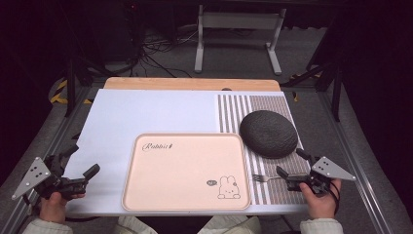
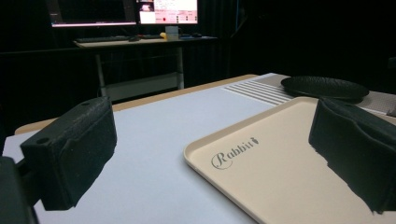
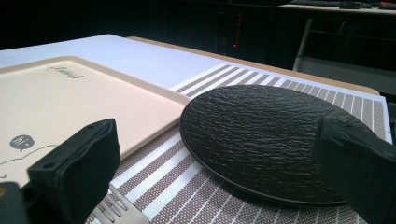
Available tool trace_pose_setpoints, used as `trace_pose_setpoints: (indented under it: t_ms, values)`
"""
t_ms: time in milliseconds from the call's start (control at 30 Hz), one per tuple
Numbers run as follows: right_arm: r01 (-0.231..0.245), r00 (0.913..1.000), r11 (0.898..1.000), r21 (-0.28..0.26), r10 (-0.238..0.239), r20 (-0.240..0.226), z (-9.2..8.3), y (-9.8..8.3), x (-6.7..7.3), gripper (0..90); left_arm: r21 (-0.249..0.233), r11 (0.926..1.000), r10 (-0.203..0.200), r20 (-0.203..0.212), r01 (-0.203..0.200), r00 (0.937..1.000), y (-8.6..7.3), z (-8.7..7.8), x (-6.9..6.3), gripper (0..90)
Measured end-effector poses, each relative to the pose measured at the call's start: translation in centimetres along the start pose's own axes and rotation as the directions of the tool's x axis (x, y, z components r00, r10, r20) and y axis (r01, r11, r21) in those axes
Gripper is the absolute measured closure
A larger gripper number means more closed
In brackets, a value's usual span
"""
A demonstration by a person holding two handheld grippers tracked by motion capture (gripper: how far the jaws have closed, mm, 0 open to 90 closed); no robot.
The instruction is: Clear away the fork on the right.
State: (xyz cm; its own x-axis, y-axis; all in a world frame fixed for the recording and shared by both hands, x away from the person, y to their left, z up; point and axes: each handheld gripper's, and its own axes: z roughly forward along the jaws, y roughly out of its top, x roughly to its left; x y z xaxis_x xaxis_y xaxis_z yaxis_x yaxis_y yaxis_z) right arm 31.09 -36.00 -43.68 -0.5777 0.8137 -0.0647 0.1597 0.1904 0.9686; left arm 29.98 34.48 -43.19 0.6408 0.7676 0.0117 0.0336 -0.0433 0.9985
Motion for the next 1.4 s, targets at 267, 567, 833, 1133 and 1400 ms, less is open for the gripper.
trace_pose_setpoints:
  t_ms: [267,567,833,1133,1400]
  values:
    - [-0.002,1.0000,1.000,-0.002,0.002,-0.004,0.0,0.0,0.0,1.3,0.004,1.0000,0.004,0.004,-0.004,1.0000,0.1,-0.1,0.0,1.7]
    - [0.000,1.0000,1.000,0.002,0.000,-0.002,0.0,0.0,0.0,1.1,0.001,1.0000,-0.003,0.005,0.003,1.0000,0.1,-0.1,0.0,1.3]
    - [-0.019,0.9997,1.000,-0.004,0.019,-0.017,0.3,0.2,-0.1,1.0,0.005,1.0000,-0.003,0.005,0.003,1.0000,0.1,-0.1,0.0,1.3]
    - [0.000,0.9979,1.000,-0.001,0.000,-0.065,2.3,2.9,0.0,1.0,0.005,1.0000,-0.004,0.003,0.004,1.0000,0.1,-0.1,0.0,1.3]
    - [0.012,0.9968,1.000,0.027,-0.010,-0.079,3.6,4.2,0.2,1.1,0.002,1.0000,-0.005,0.004,0.005,1.0000,0.1,-0.2,0.0,1.3]
